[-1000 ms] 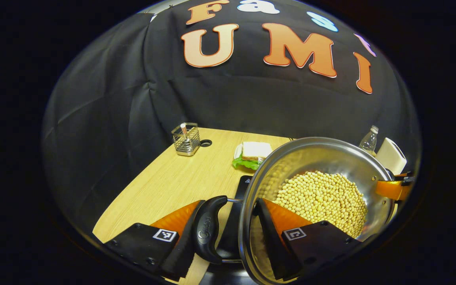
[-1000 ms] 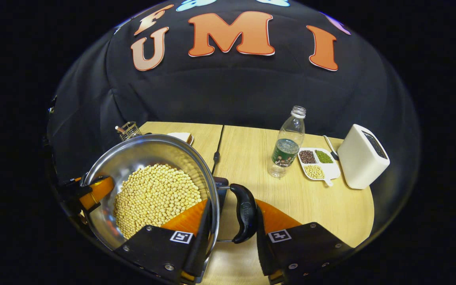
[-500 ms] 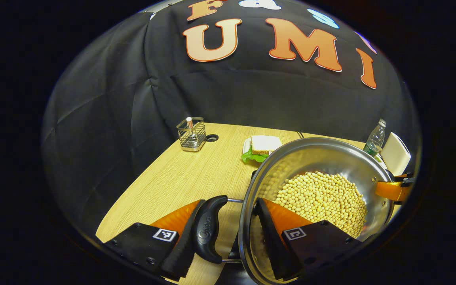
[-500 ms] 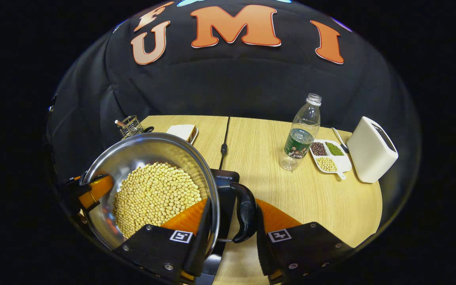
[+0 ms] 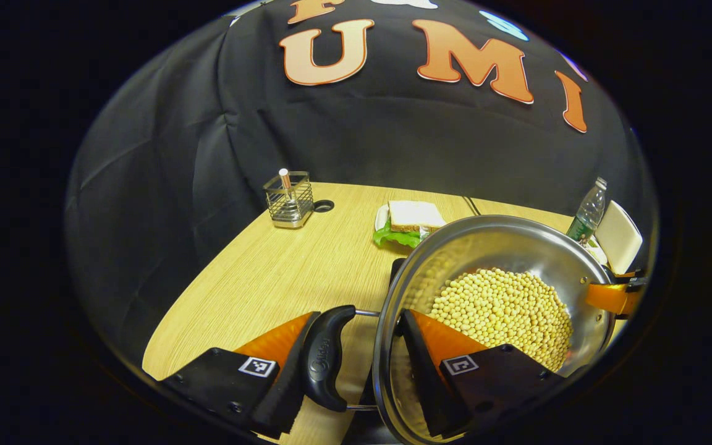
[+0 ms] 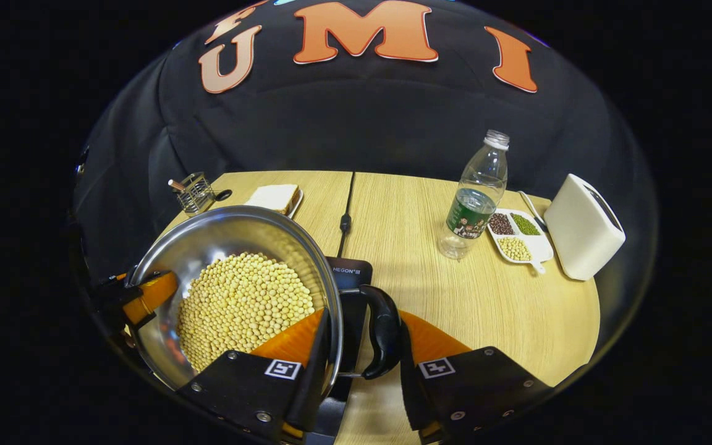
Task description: First push the handle of the pot to place it horizontally, then grasp the pot with both hands and set it on the induction cooktop.
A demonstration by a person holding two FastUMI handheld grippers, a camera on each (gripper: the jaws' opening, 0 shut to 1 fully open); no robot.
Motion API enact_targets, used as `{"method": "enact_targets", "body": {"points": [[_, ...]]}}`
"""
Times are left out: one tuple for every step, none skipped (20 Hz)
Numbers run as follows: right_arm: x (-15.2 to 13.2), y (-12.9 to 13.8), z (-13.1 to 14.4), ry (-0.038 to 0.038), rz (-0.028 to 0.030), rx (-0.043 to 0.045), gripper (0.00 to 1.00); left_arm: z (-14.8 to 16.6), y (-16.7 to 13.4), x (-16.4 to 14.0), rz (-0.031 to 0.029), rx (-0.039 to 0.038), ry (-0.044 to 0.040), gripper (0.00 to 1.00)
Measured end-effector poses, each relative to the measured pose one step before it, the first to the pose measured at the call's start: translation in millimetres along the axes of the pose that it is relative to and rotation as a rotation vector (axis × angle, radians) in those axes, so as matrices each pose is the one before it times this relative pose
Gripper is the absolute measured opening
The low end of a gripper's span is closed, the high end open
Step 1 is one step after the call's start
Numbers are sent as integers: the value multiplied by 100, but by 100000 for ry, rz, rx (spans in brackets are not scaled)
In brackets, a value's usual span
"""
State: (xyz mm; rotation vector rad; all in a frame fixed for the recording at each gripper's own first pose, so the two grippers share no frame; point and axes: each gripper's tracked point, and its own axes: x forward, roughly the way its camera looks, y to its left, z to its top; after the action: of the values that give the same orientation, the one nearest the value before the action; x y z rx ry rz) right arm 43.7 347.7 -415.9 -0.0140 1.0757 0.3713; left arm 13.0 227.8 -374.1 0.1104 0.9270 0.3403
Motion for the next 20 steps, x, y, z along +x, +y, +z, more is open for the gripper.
{"method": "enact_targets", "body": {"points": [[152,-30,106,1,71,-80,55,-5,-32,22,-52,141,463,83],[128,41,51,152,99,249,51,147,54,-13,8,45,21,83],[111,86,108,-61,248,383,54,134,15,73,44,374,-309,83],[-49,-72,-25,222,141,230,54,-345,-48,-62,-343,483,1,83],[171,-14,139,-98,-132,46,54,82,-152,122,-448,-298,-702,83],[101,49,2,-25,138,25,55,-249,86,-47,-69,446,556,80],[45,-67,-97,522,236,411,59,-19,0,-152,-83,526,347,84],[-126,-156,-104,590,312,670,60,10,-36,175,-910,310,-703,86],[-202,-34,159,-897,299,30,62,95,2,4,-725,-33,-716,86],[-352,-3,549,-2567,-269,-815,63,78,41,-88,-82,-193,-479,86],[-551,-91,948,-4010,135,-831,65,264,126,-155,828,-55,-1044,86],[-807,-115,1267,-4631,433,128,65,485,55,-183,932,-221,-2010,87],[-785,-124,986,-3567,1086,434,66,657,21,-177,579,-1038,-3137,87],[-1156,-25,904,-3351,1108,1190,68,589,-32,-155,293,-2527,-3528,87],[-1259,327,1152,-4205,1112,1151,73,198,-6,-83,433,-3074,-2095,86],[-889,-171,1166,-4439,611,-612,75,23,101,-197,570,-2801,-1389,87],[-882,-332,1009,-4235,-112,-1590,78,244,47,-254,878,-1637,-1214,88],[-951,-362,962,-3443,-279,-1900,80,503,314,-184,1167,392,-1446,88],[-917,-388,836,-3123,-393,-2145,82,483,270,-479,1730,1238,-659,88],[-980,-501,909,-3609,-524,-1527,83,1121,480,-530,2317,1355,-3056,88]]}}
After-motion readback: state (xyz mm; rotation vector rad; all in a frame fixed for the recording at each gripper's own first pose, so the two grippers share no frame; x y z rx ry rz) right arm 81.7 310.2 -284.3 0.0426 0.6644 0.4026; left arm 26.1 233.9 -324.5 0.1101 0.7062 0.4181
